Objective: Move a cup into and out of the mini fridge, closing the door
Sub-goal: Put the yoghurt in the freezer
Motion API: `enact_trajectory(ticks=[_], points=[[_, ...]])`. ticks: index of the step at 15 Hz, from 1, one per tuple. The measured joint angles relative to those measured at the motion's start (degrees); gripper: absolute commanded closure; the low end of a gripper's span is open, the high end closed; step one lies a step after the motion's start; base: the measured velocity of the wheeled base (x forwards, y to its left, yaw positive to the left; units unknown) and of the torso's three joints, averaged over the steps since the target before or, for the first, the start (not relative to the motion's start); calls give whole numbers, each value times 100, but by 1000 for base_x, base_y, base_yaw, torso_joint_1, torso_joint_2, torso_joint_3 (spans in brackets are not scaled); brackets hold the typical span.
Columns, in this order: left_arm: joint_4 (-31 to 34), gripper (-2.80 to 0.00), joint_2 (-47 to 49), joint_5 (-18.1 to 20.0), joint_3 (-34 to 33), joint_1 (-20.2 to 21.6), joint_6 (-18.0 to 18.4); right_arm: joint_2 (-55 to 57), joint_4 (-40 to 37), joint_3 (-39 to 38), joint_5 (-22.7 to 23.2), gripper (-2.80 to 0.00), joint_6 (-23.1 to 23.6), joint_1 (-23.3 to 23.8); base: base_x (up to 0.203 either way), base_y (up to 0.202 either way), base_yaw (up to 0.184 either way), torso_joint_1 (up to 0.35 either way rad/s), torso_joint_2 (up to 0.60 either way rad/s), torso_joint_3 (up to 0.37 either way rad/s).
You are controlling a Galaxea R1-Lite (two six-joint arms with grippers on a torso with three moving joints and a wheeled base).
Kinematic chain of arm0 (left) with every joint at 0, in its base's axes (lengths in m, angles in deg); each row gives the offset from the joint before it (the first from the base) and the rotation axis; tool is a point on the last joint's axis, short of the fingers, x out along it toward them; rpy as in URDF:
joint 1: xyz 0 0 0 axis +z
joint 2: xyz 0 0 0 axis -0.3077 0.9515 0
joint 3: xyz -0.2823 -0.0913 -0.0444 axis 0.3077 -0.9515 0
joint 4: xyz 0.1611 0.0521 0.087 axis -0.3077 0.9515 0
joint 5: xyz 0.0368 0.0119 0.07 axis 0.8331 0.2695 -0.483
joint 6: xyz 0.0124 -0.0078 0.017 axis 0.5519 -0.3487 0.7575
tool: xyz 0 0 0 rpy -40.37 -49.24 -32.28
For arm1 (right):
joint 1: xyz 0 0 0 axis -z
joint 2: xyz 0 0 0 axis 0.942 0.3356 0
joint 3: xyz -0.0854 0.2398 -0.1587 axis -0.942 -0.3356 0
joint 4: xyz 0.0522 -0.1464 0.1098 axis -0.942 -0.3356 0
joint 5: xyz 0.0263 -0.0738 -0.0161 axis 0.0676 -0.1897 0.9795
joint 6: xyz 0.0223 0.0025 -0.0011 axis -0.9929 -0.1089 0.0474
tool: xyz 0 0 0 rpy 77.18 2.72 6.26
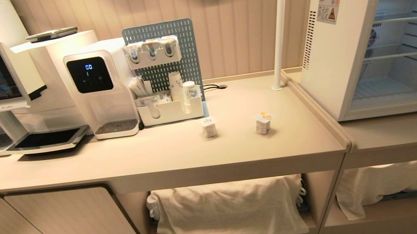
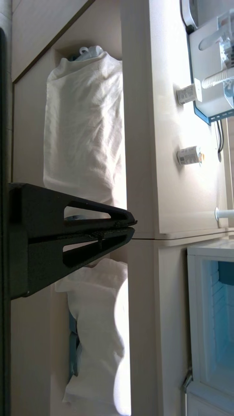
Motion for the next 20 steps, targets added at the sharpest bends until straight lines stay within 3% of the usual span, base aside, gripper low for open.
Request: enact_trajectory(ticks=[4, 11, 15, 18, 20], points=[[3, 0, 0, 2, 0, 2, -3, 0, -3, -13, -2, 0, -18, 0, 167, 0, 0, 2, 0, 3], [-4, 0, 0, 0, 0, 5, -14, 2, -191, 314, 21, 0, -8, -2, 0, 0, 0, 0, 0, 0], [-4, 0, 0, 2, 0, 5, -17, 577, -1123, 2258, 401, 0, -134, 0, 0, 0, 0, 0, 0, 0], [-4, 0, 0, 2, -2, 5, -14, 2155, -1637, 3683, 837, 0, -513, -64, 0, 0, 0, 0, 0, 0], [-4, 0, 0, 2, -2, 5, -17, 3351, -1722, 4282, 1466, 0, -629, -122, 0, 0, 0, 0, 0, 0]])
